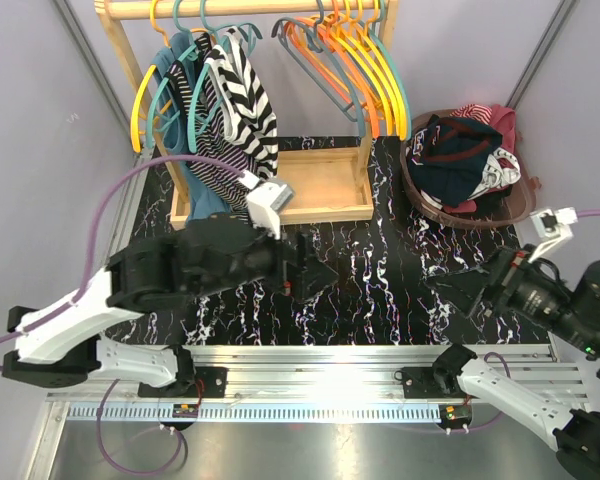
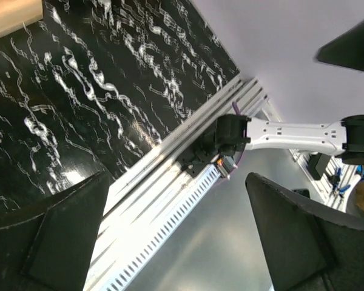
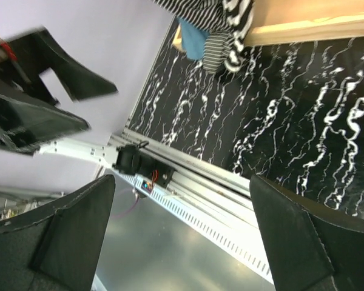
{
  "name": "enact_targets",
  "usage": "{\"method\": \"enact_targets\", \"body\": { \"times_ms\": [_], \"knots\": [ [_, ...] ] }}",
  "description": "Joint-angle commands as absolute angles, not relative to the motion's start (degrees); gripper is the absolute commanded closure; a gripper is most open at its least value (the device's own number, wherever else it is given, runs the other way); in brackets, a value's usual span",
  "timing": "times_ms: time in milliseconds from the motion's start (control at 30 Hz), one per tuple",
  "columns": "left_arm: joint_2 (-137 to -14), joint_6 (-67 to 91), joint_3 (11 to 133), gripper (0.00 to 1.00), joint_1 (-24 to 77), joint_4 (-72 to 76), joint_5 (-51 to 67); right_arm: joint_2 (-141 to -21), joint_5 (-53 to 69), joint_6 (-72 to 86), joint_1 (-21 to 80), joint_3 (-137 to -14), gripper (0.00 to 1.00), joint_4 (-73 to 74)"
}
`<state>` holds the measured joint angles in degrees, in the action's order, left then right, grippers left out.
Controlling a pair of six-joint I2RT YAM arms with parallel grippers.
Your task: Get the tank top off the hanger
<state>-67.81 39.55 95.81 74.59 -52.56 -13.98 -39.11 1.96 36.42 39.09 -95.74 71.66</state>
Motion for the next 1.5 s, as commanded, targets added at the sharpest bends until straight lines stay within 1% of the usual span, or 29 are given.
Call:
{"method": "enact_targets", "body": {
  "times_ms": [0,167,233,300,400,433,500,633,700,733,767,800,833,900,933,967,1000,1033,1133,1233,1400,1467],
  "knots": [
    [-62.15,33.14,95.54,0.01,74.71,-45.62,-17.57,-41.13,10.19,32.79,39.11,-93.78,0.00,65.39],
    [-60.82,30.86,102.02,0.01,74.62,-50.26,-25.64,-44.03,12.65,31.82,39.20,-91.24,0.00,65.04],
    [-58.11,29.19,103.01,0.01,74.62,-50.54,-28.90,-44.56,13.09,31.20,39.20,-90.27,0.00,64.51],
    [-52.77,27.34,101.52,0.01,74.71,-47.91,-36.10,-45.00,13.88,30.85,39.20,-89.04,0.00,64.16],
    [-49.75,23.30,101.51,0.01,74.71,-46.40,-44.71,-45.09,14.85,30.67,39.20,-87.63,0.00,63.46],
    [-50.27,20.68,103.60,0.01,74.71,-48.15,-49.35,-45.09,15.03,30.67,39.20,-87.28,0.00,63.28],
    [-52.80,17.42,106.16,0.01,74.62,-49.74,-53.33,-45.35,15.73,30.50,39.20,-86.05,0.00,62.23],
    [-58.96,7.75,112.84,0.01,74.71,-48.08,-59.31,-46.23,16.61,30.58,39.20,-84.12,0.00,61.00],
    [-63.08,1.34,118.19,0.01,73.75,-46.94,-61.61,-46.41,17.57,30.85,39.20,-82.80,0.00,59.86],
    [-64.58,-1.03,122.82,0.01,72.78,-47.72,-60.48,-46.41,17.84,30.94,39.20,-82.44,0.00,59.68],
    [-66.17,-1.05,125.92,0.01,69.38,-49.29,-56.81,-46.49,18.54,31.20,39.20,-81.83,0.00,58.89],
    [-70.36,-0.62,129.43,0.02,66.74,-51.92,-54.25,-46.41,18.89,31.46,39.20,-81.48,0.00,58.63],
    [-73.01,2.69,138.34,0.03,59.49,-59.60,-46.05,-46.32,19.24,31.73,39.20,-81.21,0.00,58.36],
    [-80.81,6.48,145.69,0.05,51.54,-67.11,-35.82,-45.88,19.77,31.90,39.20,-80.68,0.00,58.01],
    [-82.34,9.64,147.29,0.07,48.28,-71.32,-31.60,-45.70,19.86,31.82,39.20,-80.60,0.00,58.01],
    [-83.31,10.71,145.83,0.09,43.73,-71.89,-26.16,-45.53,19.78,31.73,39.20,-80.60,0.00,58.44],
    [-83.23,11.51,143.64,0.09,41.77,-71.46,-24.19,-45.27,19.60,31.73,39.20,-80.60,0.00,58.80],
    [-82.88,12.56,138.31,0.11,37.92,-69.19,-21.39,-45.00,19.51,31.82,39.20,-80.60,0.00,59.23],
    [-83.05,13.53,135.09,0.13,30.71,-66.45,-16.72,-43.86,19.16,31.90,39.20,-79.98,0.00,60.29],
    [-86.91,12.75,138.67,0.15,27.00,-67.32,-15.48,-42.45,19.07,32.17,39.20,-78.75,0.00,60.91],
    [-90.34,11.43,138.96,0.16,25.84,-66.36,-18.28,-40.96,18.63,32.25,39.11,-77.08,0.00,61.96],
    [-90.96,10.90,137.55,0.15,24.96,-65.74,-17.58,-40.87,18.55,32.17,39.20,-76.99,0.00,62.40]
  ]
}}
